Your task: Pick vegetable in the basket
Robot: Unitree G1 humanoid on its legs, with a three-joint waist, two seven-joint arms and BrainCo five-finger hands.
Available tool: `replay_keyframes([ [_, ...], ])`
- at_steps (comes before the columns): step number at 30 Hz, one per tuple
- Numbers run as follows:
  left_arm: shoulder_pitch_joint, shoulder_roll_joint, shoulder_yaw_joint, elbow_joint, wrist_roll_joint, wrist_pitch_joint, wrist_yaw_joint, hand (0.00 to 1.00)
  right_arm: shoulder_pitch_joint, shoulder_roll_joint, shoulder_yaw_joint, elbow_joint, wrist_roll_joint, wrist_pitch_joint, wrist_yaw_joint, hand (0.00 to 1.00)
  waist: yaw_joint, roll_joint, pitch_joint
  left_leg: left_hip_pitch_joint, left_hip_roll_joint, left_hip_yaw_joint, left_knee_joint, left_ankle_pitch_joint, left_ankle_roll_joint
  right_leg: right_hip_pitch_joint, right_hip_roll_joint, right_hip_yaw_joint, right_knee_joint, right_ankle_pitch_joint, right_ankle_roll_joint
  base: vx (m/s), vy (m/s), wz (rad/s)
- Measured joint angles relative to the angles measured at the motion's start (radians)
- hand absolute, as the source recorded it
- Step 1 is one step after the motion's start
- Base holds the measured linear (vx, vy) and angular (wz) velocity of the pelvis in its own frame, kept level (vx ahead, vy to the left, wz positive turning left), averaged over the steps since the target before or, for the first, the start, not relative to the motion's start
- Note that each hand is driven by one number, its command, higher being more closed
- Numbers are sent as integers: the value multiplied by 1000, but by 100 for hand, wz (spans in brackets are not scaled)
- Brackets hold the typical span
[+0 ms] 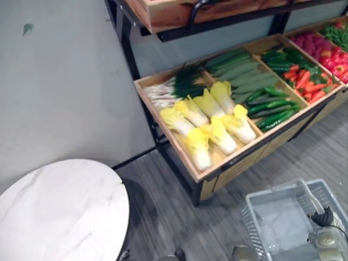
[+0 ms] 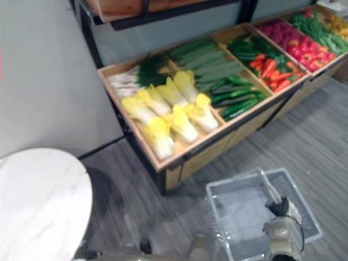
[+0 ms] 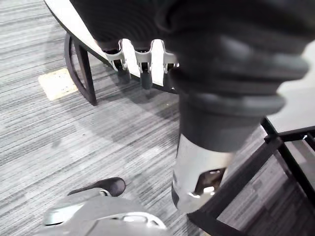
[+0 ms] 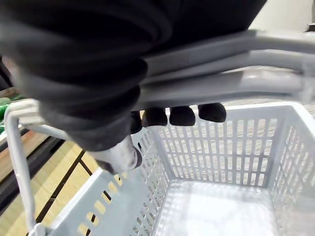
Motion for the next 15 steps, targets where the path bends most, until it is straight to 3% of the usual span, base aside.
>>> replay_keyframes([
  [1,-4,-2,2,-4,-1,0,1,0,0,-3,-1,3,0,2,0,100,-1,3,2,0,7,-9,0,0,0,0,13,-5,-45,-2,-3,250,-121,38],
  [4,-29,-3,3,-27,-2,-7,4,0,2,-7,-11,11,6,6,0,100,-2,10,8,-1,46,-63,0,9,-18,18,68,34,-386,21,15,213,-208,44],
  [5,-42,-3,3,-26,-2,-7,7,0,1,-6,-43,18,12,5,-2,100,-2,2,6,0,49,-85,0,5,-55,26,65,79,-480,61,22,246,-330,63],
  [7,-48,12,3,-27,-2,-11,10,0,5,5,-89,37,36,7,-7,100,-7,-43,2,9,30,-114,-2,-18,-111,38,38,118,-530,189,22,225,-384,59],
  [8,-58,3,10,-7,-6,-13,15,0,-7,12,-127,65,43,16,-10,100,1,-47,11,19,50,-125,0,-25,-146,48,54,110,-527,159,64,145,-403,25],
  [9,-40,-25,10,-3,-9,-15,16,0,-21,16,-135,70,58,24,-24,100,-2,-4,-8,10,103,-117,-7,-16,-169,63,105,83,-563,156,42,131,-389,5],
  [11,-31,-60,13,-3,-15,-18,19,0,-30,17,-150,84,81,26,-37,100,5,39,-14,19,164,-113,-28,-9,-191,90,170,65,-618,164,26,113,-322,-5],
  [13,-23,-74,39,-4,-18,-19,20,0,-31,26,-157,83,112,27,-52,100,5,55,-23,20,208,-108,-59,33,-210,105,221,45,-655,168,-2,113,-287,5],
  [15,-22,-80,54,-5,-18,-19,22,0,-24,26,-158,82,117,27,-70,100,4,57,-25,20,218,-108,-56,48,-211,122,233,30,-673,171,-12,76,-150,15],
])
